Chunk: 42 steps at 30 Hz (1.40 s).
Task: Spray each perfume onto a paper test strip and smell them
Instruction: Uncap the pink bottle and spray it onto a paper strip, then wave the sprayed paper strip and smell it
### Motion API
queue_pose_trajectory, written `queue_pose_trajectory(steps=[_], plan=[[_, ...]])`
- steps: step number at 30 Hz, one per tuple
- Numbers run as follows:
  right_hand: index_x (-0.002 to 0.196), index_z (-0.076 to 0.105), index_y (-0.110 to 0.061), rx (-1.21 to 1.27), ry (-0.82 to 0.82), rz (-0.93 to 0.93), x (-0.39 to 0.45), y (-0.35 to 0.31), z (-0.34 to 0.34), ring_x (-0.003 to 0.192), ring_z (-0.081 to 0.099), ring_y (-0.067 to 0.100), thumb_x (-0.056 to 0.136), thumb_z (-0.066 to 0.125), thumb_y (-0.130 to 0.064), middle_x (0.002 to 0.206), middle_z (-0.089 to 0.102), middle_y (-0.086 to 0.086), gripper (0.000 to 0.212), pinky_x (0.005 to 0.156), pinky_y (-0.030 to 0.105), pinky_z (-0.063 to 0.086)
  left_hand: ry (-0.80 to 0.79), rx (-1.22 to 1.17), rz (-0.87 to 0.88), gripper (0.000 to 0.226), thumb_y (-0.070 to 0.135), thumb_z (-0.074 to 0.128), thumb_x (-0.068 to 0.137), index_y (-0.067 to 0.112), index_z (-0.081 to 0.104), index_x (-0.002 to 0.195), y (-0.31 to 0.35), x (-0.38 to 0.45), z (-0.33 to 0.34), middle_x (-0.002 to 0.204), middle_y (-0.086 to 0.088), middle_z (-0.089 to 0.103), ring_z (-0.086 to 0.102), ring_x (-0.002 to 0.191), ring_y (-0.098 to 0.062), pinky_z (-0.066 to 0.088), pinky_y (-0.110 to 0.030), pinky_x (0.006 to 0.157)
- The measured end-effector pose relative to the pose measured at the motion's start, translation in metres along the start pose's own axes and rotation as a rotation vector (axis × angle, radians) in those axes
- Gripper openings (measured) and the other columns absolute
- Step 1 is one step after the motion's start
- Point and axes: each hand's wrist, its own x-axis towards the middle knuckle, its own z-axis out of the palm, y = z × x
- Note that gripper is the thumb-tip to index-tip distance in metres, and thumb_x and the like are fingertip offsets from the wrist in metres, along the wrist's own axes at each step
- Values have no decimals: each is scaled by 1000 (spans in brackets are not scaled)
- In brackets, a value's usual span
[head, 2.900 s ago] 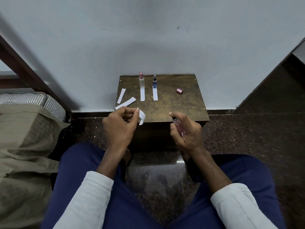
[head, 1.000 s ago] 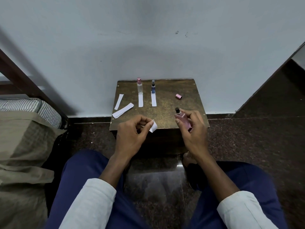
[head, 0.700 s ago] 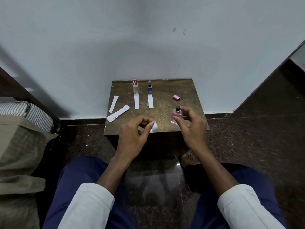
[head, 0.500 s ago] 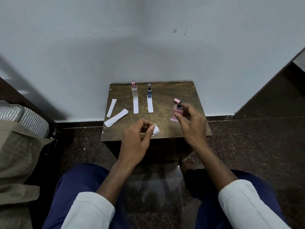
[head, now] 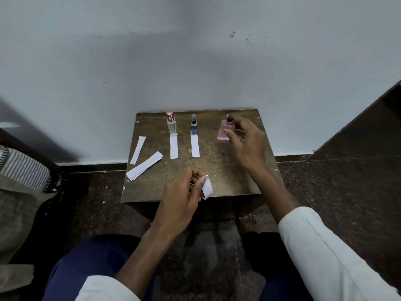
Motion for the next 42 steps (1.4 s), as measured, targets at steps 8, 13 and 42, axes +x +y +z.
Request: queue_pose_trajectory(steps=[8,13,42], plan=[[132,67,-19,-141,-107,33,44,15,18,104,64,7,98,75,-19,120,72,-3,35,90,20,55,-19,7,-14,7,29,61,109,23,65,111,-5,15,2,91,10,75,75,75,-4,64,-29,65],[130,66,-17,-176,-143,26,54,27,30,101,60,8,98,74,-21,122,73,2,33,87,23,50,-20,8,-23,7,32,61,109,27,65,111,-11,24,0,91,11,74,75,81,-6,65,-41,70],[108,78,-18,194,-608,194,-79,-41,-30,78,71,5,105,65,-33,88,77,-2,20,77,23,56,-85,15,44,9,26,72,103,20,68,109,-7,17,-9,83,10,78,74,74,-5,52,-13,65]])
